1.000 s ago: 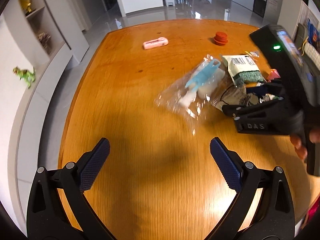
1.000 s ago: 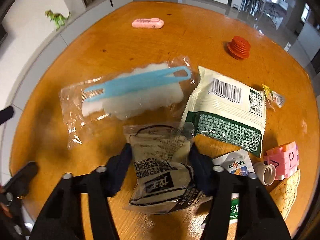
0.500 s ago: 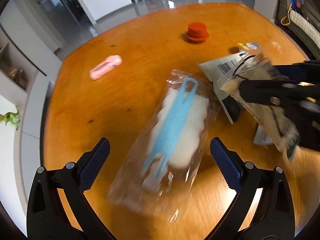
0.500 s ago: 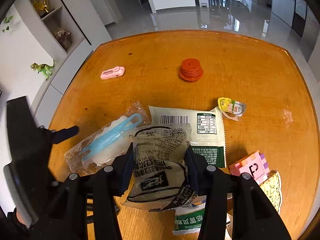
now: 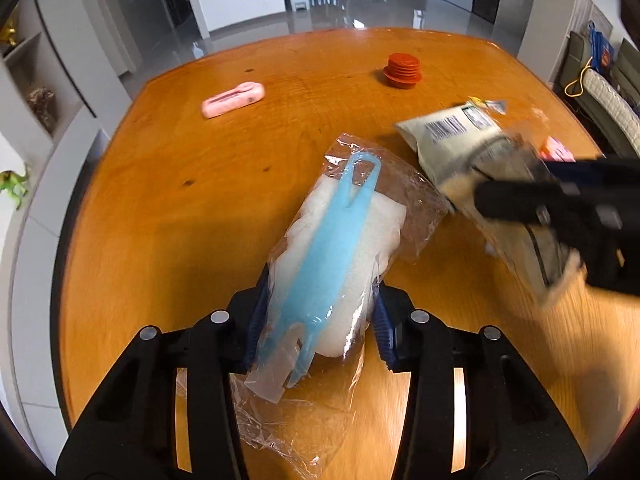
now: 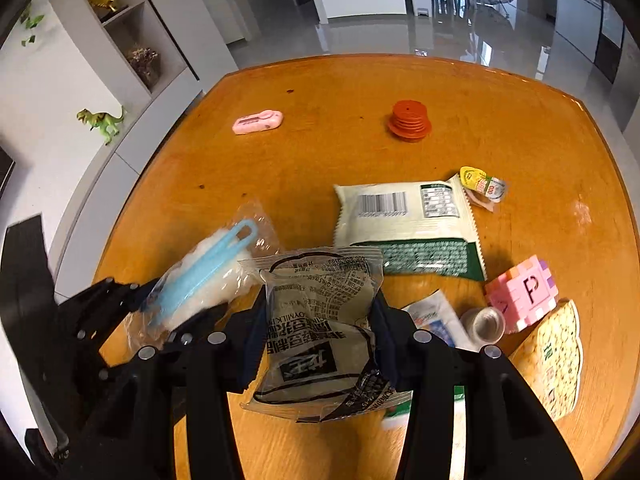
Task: Collect trash
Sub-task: 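Grasp the white snack packet with the right tool while the left tool grasps the clear bag with blue item, then carry both held items over the black trash bag and open both tools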
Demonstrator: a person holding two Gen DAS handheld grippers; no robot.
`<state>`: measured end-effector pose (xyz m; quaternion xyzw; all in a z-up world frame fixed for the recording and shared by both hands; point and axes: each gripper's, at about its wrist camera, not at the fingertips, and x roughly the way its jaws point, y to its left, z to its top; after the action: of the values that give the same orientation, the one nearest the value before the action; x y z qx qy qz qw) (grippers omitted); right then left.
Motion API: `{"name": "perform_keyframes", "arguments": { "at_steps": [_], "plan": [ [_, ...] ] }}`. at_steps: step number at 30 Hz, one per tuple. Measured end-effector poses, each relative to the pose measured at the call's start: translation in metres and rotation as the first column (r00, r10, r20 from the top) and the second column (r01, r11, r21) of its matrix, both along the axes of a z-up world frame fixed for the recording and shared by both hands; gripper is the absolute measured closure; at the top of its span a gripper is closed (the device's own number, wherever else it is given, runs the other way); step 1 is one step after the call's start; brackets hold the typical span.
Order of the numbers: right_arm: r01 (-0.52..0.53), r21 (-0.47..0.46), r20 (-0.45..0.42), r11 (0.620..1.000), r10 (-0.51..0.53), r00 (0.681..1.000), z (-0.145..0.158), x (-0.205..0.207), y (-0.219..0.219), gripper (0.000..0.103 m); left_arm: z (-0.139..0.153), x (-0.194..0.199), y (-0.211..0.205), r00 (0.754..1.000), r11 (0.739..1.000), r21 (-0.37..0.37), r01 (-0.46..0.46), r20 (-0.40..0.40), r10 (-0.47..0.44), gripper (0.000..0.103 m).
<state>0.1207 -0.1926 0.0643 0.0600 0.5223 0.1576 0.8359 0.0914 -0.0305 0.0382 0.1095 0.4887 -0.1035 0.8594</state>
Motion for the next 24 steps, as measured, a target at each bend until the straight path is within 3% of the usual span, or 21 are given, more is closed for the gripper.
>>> {"name": "perform_keyframes", "arguments": {
  "at_steps": [13, 19, 24],
  "plan": [
    [-0.101, 0.036, 0.03, 0.994, 0.1, 0.994, 0.022, -0.085, 0.062, 0.054, 0.034, -0.113, 0.071, 0.99, 0.994, -0.045, -0.098, 0.093, 0.102, 0.059],
    [-0.166, 0.037, 0.04, 0.985, 0.164, 0.986, 0.024, -0.126, 0.104, 0.054, 0.037, -0.165, 0.122, 0.974, 0.977, -0.096, -0.191, 0.103, 0.201, 0.059],
    [-0.266, 0.047, 0.034, 0.963, 0.265, 0.964, 0.021, -0.164, 0.153, 0.054, 0.036, -0.218, 0.17, 0.947, 0.949, -0.133, -0.286, 0.115, 0.301, 0.059]
  ]
}}
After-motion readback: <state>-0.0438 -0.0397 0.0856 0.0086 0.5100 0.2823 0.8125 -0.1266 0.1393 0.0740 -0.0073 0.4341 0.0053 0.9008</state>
